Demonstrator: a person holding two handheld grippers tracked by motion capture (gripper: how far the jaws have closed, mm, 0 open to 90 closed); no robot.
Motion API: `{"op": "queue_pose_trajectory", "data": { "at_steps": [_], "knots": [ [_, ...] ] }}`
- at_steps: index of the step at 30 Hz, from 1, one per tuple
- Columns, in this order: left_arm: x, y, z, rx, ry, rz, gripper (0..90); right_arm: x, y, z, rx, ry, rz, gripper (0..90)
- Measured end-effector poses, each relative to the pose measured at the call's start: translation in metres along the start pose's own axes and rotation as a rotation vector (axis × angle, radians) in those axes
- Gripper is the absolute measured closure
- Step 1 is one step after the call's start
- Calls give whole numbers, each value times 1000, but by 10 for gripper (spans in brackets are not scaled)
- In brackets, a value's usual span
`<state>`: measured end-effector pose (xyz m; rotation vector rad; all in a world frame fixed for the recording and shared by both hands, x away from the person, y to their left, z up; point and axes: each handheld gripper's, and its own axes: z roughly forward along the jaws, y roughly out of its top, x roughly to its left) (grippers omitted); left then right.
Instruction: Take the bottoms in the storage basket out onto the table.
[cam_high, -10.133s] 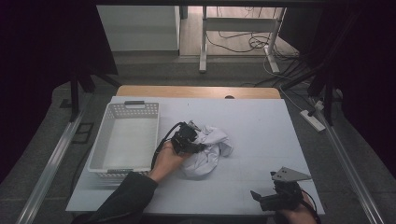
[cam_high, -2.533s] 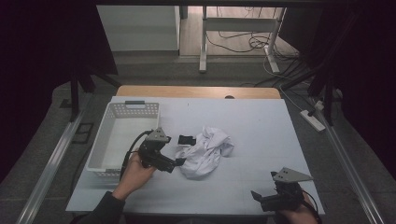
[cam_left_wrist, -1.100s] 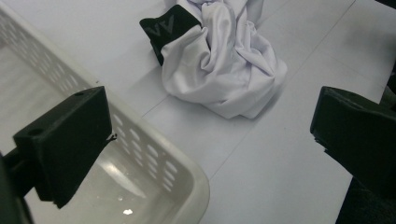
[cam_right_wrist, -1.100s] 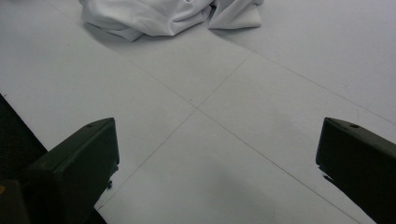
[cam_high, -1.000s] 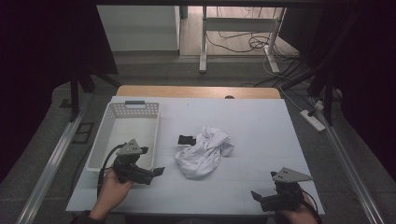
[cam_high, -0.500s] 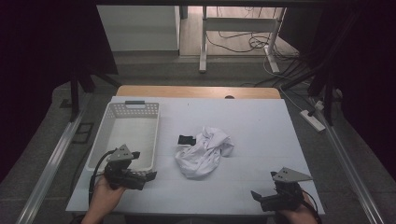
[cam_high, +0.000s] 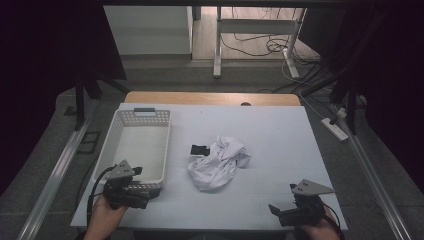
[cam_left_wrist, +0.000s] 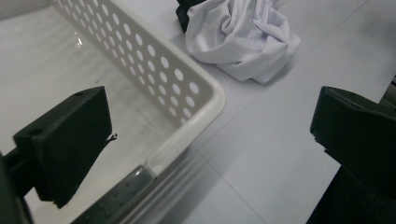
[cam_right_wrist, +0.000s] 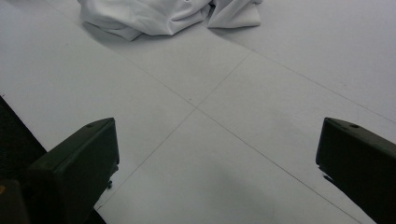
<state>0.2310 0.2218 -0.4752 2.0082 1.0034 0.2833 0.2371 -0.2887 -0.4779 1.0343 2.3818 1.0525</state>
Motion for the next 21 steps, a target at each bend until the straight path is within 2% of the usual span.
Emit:
{"op": "queue_pose_trajectory", "data": {
  "at_steps": [18,21],
  "knots": [
    [3,-24,-22,-1,53,-54,0,0,0,0,2,-2,1,0],
    [2,-28,-26,-15,64,-59,2,0,0,0,3,-3,2,0]
  ]
}}
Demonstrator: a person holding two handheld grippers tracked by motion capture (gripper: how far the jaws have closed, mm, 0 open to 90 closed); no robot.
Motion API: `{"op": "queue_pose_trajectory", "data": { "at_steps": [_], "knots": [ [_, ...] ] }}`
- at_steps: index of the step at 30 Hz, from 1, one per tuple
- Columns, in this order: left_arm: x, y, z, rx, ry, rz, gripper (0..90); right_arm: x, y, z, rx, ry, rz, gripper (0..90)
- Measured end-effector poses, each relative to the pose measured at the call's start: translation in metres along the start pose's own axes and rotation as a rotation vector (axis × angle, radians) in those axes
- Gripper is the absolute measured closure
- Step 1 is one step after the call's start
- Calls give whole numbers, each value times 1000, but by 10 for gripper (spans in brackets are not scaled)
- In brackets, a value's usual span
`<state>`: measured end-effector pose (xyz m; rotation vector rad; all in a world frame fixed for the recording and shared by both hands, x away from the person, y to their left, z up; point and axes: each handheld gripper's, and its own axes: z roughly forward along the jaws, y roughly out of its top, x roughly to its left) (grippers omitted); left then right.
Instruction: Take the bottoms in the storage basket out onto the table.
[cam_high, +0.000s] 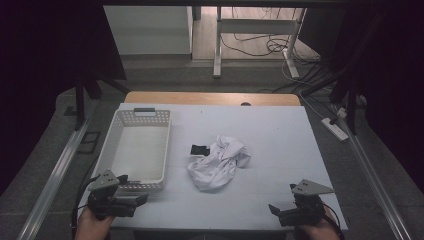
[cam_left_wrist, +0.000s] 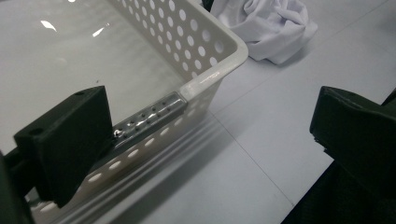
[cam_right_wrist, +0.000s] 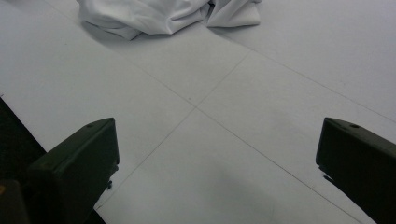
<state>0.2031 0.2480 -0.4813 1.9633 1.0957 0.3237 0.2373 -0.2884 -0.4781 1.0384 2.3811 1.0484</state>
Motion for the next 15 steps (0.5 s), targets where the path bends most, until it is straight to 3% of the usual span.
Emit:
{"op": "queue_pose_trajectory", "data": {
  "at_steps": [8,15],
  "knots": [
    [-3,-10,-7,8,29,-4,0,0,0,0,1,-1,0,0],
    [-1,-20,-8,22,30,-27,0,0,0,0,1,-1,1,0]
  ]
}}
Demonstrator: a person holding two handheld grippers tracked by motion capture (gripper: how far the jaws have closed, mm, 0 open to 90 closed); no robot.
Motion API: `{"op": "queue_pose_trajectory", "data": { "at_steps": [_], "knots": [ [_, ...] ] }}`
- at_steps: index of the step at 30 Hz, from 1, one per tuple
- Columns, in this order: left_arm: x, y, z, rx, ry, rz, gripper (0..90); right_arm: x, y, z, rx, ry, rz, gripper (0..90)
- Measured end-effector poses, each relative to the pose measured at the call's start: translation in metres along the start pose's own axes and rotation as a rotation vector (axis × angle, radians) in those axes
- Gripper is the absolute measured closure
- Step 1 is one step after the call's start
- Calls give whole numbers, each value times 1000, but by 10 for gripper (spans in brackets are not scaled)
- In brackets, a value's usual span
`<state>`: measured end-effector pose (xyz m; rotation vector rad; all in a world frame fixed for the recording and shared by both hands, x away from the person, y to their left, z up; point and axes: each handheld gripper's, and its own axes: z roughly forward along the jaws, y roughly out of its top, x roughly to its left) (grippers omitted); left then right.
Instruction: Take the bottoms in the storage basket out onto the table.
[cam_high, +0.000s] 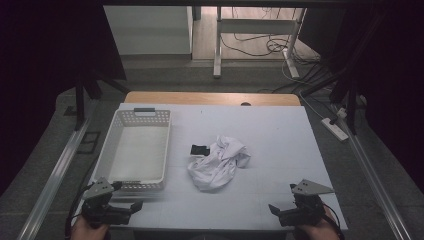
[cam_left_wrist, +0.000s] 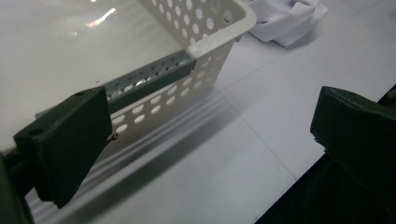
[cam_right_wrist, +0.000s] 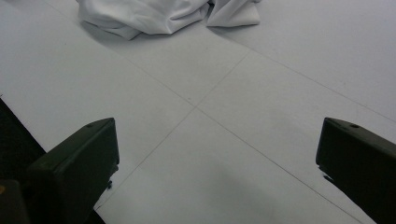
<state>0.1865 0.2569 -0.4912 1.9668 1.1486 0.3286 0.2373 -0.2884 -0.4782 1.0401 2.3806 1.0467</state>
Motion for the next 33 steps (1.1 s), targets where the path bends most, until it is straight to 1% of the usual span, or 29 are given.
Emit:
{"op": "queue_pose_trajectory", "data": {
  "at_steps": [3,5,8,11,15,17,20,24,30,33],
  "knots": [
    [3,-5,0,4,-1,-12,5,0,0,0,-1,-1,0,0],
    [4,-8,0,10,-1,-13,4,0,0,0,0,-1,1,0],
    [4,-10,1,16,1,-10,3,0,0,0,-1,-1,1,0],
    [4,-12,1,24,15,-2,0,0,0,0,1,-1,1,0],
    [6,-16,0,31,19,-6,0,0,0,0,0,-2,1,0],
    [6,-17,-2,18,23,-11,0,0,0,0,0,-3,2,0],
    [6,-18,-3,13,21,-12,0,0,0,0,-1,-4,4,0],
    [6,-19,-5,18,22,-17,0,0,0,0,-4,-5,8,0],
    [5,-21,-6,42,37,-15,0,-1,0,-1,-7,-8,14,0],
    [5,-22,-7,44,38,-11,0,-1,0,-1,-8,-8,16,0]
  ]
}}
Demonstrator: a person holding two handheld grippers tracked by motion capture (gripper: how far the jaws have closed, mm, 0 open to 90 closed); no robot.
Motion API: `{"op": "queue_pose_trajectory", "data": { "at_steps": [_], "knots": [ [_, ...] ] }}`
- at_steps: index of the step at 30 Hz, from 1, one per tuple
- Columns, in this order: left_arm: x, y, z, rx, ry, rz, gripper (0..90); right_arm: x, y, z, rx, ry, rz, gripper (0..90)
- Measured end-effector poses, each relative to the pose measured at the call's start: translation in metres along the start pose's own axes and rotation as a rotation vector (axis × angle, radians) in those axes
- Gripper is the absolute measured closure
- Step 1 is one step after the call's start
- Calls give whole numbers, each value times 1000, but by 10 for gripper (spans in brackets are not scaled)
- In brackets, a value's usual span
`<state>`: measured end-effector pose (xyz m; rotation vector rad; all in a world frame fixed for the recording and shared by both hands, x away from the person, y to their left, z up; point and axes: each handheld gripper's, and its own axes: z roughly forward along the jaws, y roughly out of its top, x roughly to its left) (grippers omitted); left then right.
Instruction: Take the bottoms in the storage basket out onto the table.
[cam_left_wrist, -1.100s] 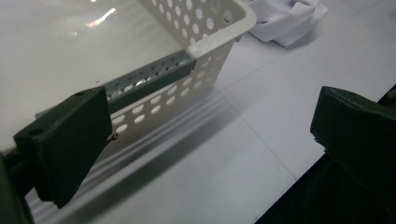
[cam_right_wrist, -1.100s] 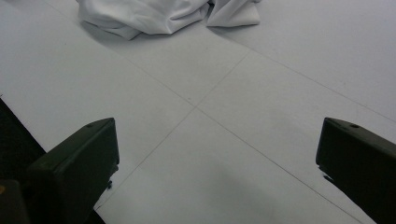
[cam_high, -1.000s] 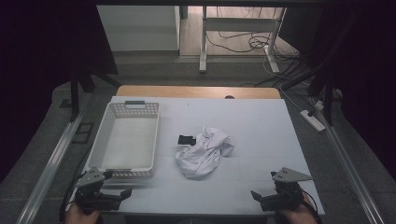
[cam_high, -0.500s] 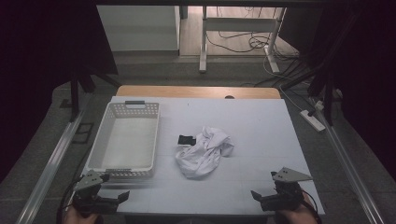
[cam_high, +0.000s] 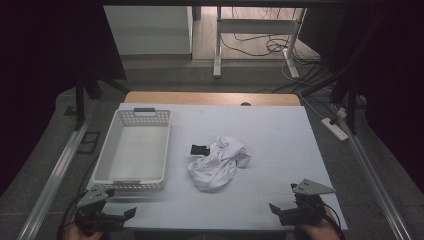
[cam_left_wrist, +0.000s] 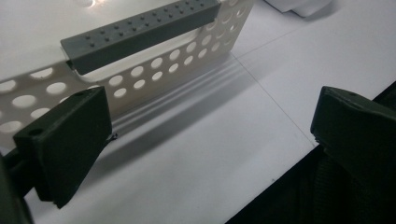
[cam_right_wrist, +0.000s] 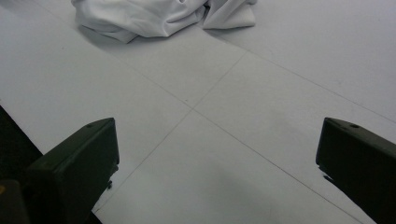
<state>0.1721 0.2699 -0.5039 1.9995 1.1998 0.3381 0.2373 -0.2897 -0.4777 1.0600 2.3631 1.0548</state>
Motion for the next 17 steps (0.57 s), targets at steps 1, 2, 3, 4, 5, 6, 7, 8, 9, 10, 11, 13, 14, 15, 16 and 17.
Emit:
{"op": "queue_pose_trajectory", "data": {
  "at_steps": [1,2,3,4,5,6,7,8,9,10,11,13,14,15,16,17],
  "knots": [
    [0,-1,0,1,1,-1,0,0,0,0,1,0,0,0],
    [0,-1,-1,3,-1,3,0,0,0,0,1,-1,-1,0],
    [0,-1,-1,3,-1,3,0,0,0,0,1,-1,-1,0],
    [-1,-2,-2,10,0,4,0,0,0,0,1,-1,1,0],
    [-1,-2,-2,10,0,4,0,0,0,0,1,-1,1,0],
    [-1,-2,-2,15,-1,8,0,0,0,0,1,-1,2,0],
    [-2,-3,-2,19,2,10,0,0,0,0,1,-1,2,0],
    [-3,-3,-2,29,7,18,0,0,0,0,1,0,4,0],
    [-3,-3,-2,29,7,18,0,0,0,0,1,0,4,0],
    [-3,-3,-2,34,9,20,0,0,0,0,4,0,4,0],
    [-3,-3,-2,35,10,18,0,0,0,0,4,0,5,0],
    [-3,-4,-3,34,7,16,0,0,0,0,5,1,6,0],
    [-2,-4,-3,33,5,11,0,0,0,1,7,2,6,0],
    [-2,-4,-3,33,5,11,0,0,0,1,7,2,6,0],
    [-2,-3,-3,34,2,7,0,0,0,1,10,2,4,0],
    [-2,-3,-3,34,2,7,0,0,0,1,10,2,4,0]
  ]
}}
